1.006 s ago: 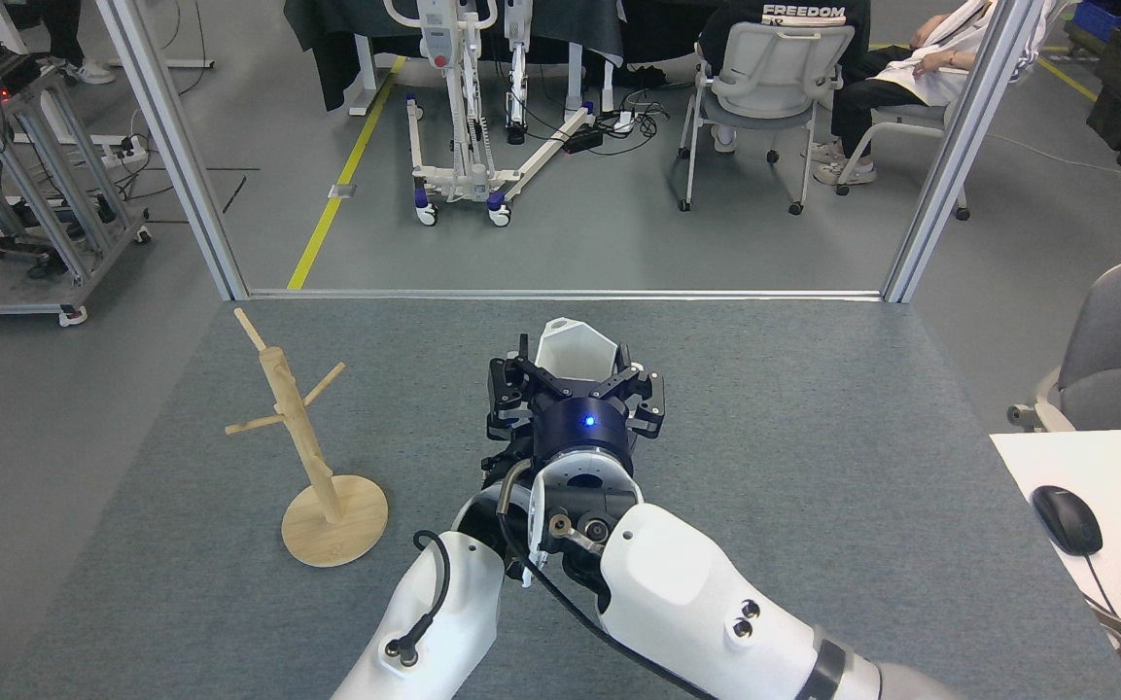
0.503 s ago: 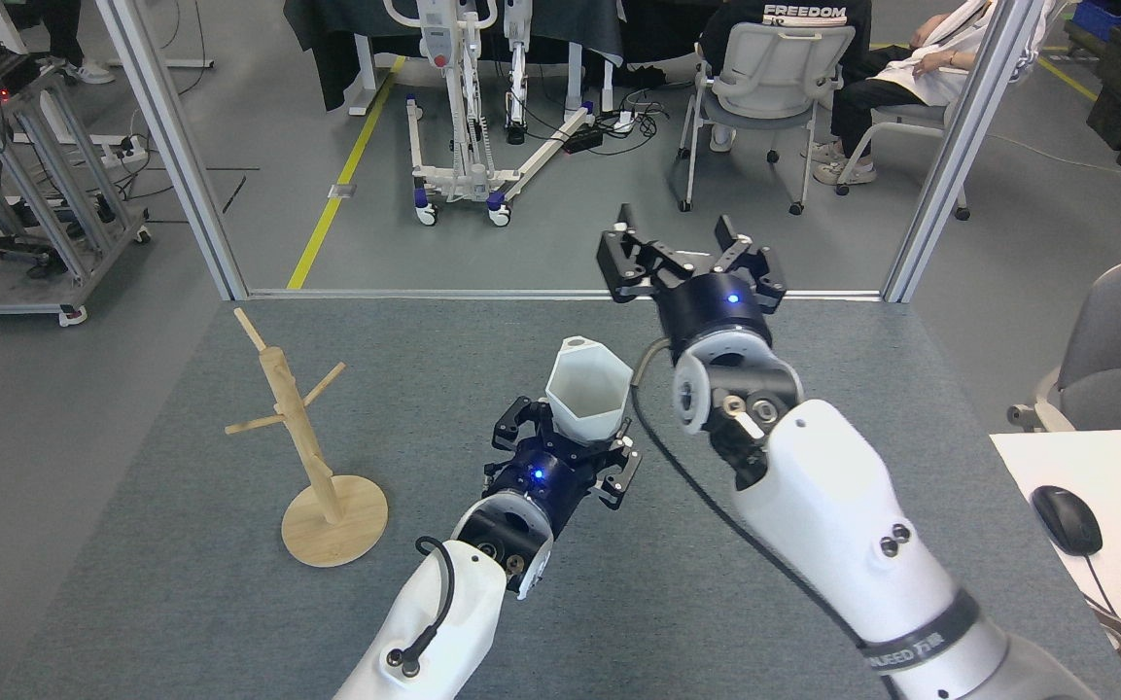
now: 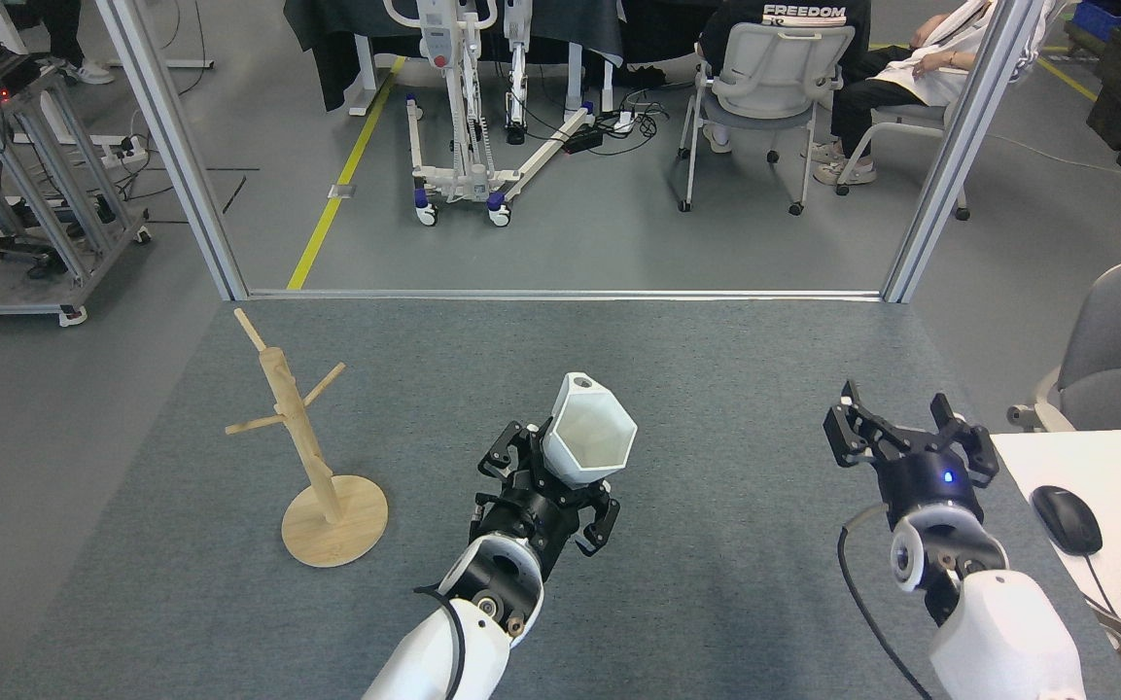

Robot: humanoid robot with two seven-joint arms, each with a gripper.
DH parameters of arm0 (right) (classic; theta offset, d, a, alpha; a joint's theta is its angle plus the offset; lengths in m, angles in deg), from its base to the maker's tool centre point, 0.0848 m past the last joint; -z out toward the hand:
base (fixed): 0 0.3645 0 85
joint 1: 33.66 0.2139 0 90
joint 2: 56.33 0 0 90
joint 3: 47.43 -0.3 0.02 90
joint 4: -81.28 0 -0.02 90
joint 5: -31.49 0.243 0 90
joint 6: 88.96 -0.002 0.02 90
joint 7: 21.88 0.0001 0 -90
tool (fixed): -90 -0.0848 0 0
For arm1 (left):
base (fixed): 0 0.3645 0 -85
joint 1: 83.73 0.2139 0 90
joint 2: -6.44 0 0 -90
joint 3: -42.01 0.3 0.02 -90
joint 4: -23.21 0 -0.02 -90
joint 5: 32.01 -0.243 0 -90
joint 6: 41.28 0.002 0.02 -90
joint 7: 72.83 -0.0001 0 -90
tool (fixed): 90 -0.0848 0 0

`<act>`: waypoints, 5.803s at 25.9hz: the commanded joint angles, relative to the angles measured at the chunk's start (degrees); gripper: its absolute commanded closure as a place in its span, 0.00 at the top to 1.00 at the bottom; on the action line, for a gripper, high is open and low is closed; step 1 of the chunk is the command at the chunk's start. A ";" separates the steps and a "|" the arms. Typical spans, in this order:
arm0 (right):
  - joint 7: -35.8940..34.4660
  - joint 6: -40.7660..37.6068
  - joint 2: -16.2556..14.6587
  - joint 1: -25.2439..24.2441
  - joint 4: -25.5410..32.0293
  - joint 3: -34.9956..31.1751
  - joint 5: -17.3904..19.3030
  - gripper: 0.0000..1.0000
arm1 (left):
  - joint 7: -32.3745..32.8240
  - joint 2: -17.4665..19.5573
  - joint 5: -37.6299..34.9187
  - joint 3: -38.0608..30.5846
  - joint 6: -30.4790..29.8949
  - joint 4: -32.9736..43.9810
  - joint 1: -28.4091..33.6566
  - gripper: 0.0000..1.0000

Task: Hang cup on storage rack

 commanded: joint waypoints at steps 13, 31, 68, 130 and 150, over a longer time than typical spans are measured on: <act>-11.57 -9.18 7.74 -13.74 -3.63 -13.54 -10.66 0.99 | 1.50 15.22 -6.52 -10.35 9.16 23.39 21.83 0.22; -11.75 -3.55 7.21 -12.68 -1.78 -5.90 -10.66 0.99 | 1.94 24.62 -6.17 -22.04 8.98 24.71 24.90 0.26; -11.66 -2.50 8.09 -10.75 -2.13 -4.40 -10.84 0.99 | 1.59 25.33 -6.34 -19.05 5.82 19.87 17.79 0.27; -11.66 -2.15 8.18 -9.96 -1.17 -4.49 -12.15 0.99 | -7.64 19.96 -4.59 -24.94 10.56 12.05 25.34 0.99; -9.72 -3.64 7.30 -11.19 7.01 -10.64 -16.81 0.99 | -22.58 18.56 19.76 -25.65 -5.26 29.89 24.20 0.98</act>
